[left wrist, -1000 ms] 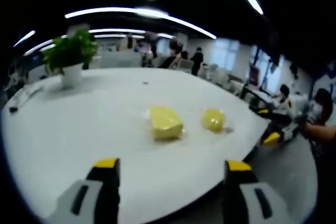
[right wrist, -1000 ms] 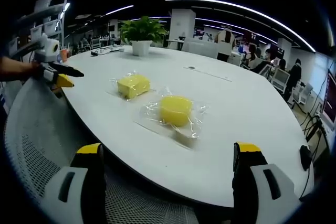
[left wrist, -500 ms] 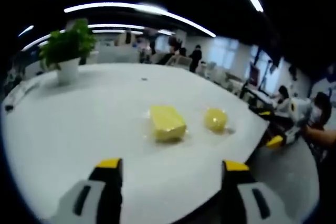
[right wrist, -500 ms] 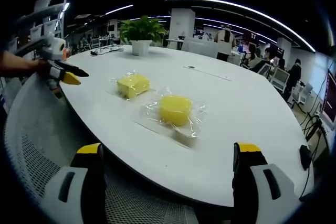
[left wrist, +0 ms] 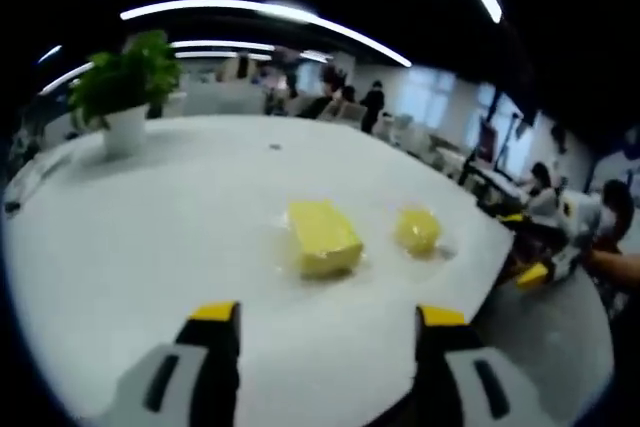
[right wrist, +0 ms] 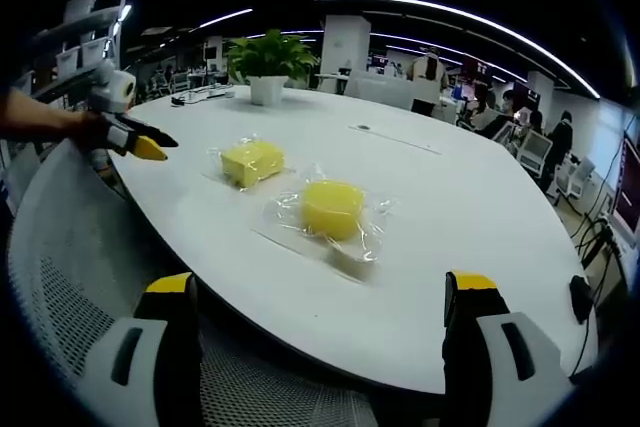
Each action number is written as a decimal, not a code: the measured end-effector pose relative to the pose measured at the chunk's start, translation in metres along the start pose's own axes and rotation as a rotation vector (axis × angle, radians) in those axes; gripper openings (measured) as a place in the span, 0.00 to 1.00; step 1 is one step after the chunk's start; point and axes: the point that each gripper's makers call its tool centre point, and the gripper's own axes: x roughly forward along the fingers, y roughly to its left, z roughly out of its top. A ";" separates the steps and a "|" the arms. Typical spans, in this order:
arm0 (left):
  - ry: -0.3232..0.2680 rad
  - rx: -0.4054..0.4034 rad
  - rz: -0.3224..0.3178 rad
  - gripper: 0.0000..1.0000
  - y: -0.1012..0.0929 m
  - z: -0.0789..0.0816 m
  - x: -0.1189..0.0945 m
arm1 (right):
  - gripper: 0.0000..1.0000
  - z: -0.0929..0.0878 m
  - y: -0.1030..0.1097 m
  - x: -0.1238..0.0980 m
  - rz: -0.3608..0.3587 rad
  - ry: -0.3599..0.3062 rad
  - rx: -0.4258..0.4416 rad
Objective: Compare the silicone blocks by pressing each to a similar depth, holding the contact briefly, and releasing to observe deformation and rebound differences across the visible hardness samples.
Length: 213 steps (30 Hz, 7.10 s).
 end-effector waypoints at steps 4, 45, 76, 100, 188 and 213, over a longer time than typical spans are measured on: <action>-0.001 -0.025 -0.022 0.70 0.001 0.003 0.004 | 0.96 0.000 0.000 0.000 0.000 0.000 0.000; 0.034 -0.052 -0.057 0.61 0.026 0.031 0.063 | 0.96 -0.002 -0.002 0.001 -0.007 0.012 0.004; 0.071 -0.139 -0.101 0.53 0.034 0.052 0.121 | 0.96 -0.004 -0.003 0.002 -0.011 0.026 0.007; 0.031 -0.229 -0.110 0.37 0.038 0.067 0.138 | 0.96 -0.004 -0.006 0.003 -0.025 0.027 0.014; -0.151 0.006 -0.373 0.00 -0.073 0.170 0.047 | 0.95 0.001 -0.003 0.002 -0.015 -0.001 -0.001; -0.231 0.072 -0.598 0.00 -0.157 0.209 -0.021 | 0.87 0.078 0.015 -0.006 0.098 -0.176 0.088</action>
